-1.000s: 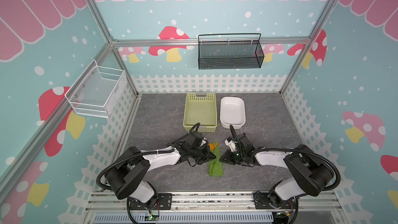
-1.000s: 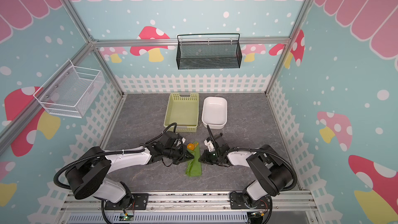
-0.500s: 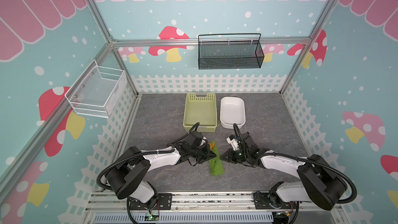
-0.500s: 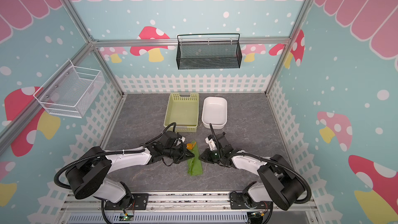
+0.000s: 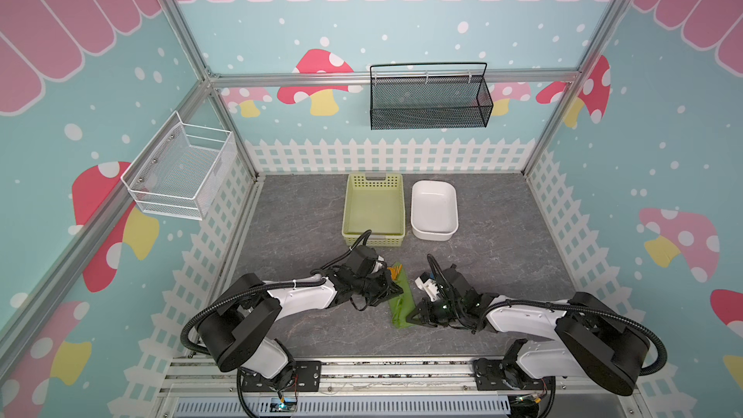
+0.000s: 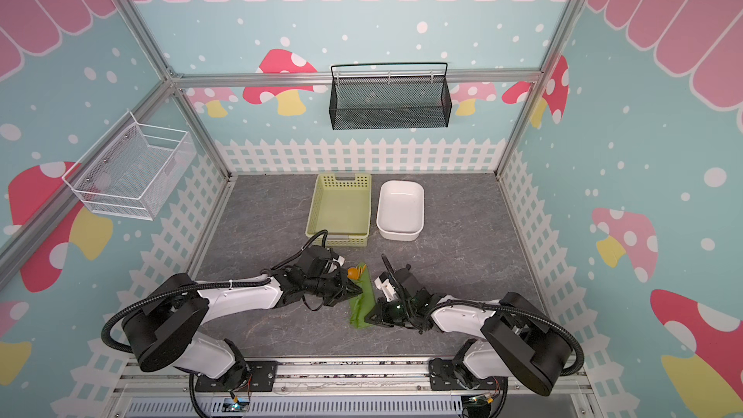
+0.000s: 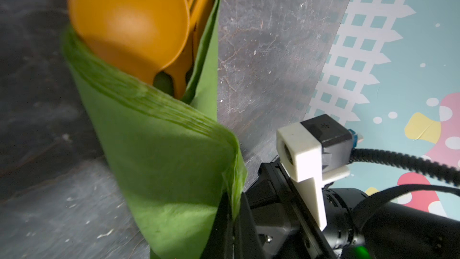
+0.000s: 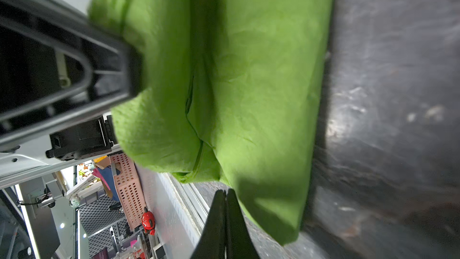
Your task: Place the utensils on the paper napkin and roll it up
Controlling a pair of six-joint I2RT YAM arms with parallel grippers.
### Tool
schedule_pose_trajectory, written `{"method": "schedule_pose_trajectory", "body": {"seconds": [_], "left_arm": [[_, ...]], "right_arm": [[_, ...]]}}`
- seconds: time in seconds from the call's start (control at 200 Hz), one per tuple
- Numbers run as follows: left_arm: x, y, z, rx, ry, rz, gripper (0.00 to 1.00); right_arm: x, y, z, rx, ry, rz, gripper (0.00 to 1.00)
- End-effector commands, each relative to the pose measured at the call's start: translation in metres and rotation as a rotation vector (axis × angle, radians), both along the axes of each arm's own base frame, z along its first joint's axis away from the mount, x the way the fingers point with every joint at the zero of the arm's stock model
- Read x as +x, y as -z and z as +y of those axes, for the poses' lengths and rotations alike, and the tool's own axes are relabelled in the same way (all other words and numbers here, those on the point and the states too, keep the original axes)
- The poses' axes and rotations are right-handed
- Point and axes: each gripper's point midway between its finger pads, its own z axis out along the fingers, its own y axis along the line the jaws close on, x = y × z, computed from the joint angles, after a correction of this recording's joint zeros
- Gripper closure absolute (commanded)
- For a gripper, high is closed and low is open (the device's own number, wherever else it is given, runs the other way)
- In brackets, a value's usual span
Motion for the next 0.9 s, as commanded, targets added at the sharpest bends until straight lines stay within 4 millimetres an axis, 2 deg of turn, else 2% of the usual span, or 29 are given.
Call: {"method": "schedule_pose_trajectory", "body": {"seconds": [0.0,0.395,0.73,0.896], "left_arm": [[0.003,0.006,0.003,0.008,-0.026,0.005,1.00],[0.003,0.007,0.002,0.004,-0.026,0.008,1.00],[0.004,0.000,0.000,-0.013,-0.027,0.007,1.00],[0.003,-0.007,-0.006,-0.016,-0.005,0.005,1.00]], "right_arm": [[0.007,-0.007,0.009,0.030,0.017,-0.011,0.95],[0.007,-0.004,0.014,0.028,0.005,-0.007,0.96],[-0.004,0.032,-0.002,-0.076,0.013,0.048,0.98],[-0.006,0.039,-0.005,-0.103,0.007,0.055,0.99]]}}
